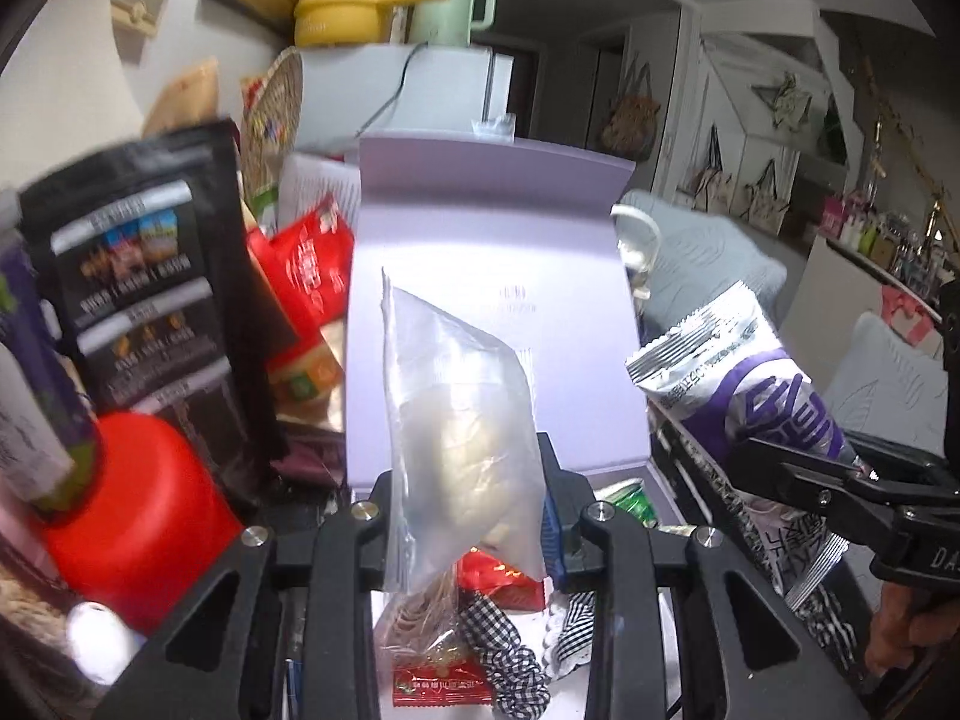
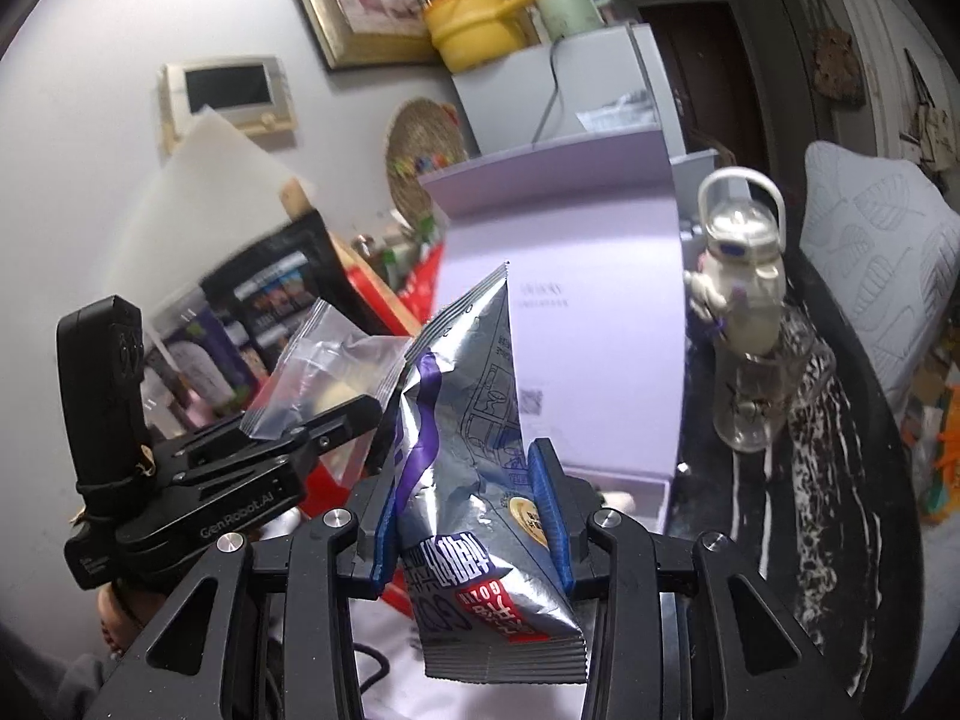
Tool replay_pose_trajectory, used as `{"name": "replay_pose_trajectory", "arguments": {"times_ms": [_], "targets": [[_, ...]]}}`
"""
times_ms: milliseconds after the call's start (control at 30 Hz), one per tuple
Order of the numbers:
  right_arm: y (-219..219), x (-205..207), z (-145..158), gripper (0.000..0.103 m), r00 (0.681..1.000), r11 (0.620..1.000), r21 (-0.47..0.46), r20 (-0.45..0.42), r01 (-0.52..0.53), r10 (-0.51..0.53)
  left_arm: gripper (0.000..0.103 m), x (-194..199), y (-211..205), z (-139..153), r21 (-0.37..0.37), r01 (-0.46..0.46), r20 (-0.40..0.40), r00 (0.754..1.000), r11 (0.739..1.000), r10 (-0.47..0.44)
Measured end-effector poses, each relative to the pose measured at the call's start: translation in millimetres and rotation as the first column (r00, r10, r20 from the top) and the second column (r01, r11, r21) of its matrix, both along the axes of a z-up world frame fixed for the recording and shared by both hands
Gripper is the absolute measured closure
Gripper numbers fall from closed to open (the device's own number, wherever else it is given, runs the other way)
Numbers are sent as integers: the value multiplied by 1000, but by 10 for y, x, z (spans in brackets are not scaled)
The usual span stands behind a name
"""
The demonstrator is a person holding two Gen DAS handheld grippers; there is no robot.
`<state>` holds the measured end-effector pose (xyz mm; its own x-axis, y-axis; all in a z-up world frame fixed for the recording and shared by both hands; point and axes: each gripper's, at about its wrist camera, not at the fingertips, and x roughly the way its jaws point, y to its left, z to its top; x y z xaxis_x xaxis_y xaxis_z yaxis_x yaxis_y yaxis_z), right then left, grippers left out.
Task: Organize soft objects
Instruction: 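Carry the zip bag and silver packet with both tools over the lavender box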
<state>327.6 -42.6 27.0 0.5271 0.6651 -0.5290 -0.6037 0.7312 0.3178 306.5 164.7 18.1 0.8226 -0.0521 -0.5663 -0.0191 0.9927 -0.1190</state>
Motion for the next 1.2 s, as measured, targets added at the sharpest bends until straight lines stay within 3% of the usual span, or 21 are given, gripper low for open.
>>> {"name": "replay_pose_trajectory", "arguments": {"times_ms": [367, 633, 1200], "targets": [[45, 141, -261, 65, 998, 998, -60, -67, 14, -18, 73, 270, -114, -415, 46, 19, -123, 992, 999, -13], [88, 250, -425, 65, 994, 994, -103, -102, 20, -31, 73, 416, -109, -692, 84, 7, -239, 971, 996, 13], [157, 381, -794, 65, 978, 994, -113, -207, -1, -22, 73, 502, -204, -750, 80, 39, -281, 959, 996, -15]]}}
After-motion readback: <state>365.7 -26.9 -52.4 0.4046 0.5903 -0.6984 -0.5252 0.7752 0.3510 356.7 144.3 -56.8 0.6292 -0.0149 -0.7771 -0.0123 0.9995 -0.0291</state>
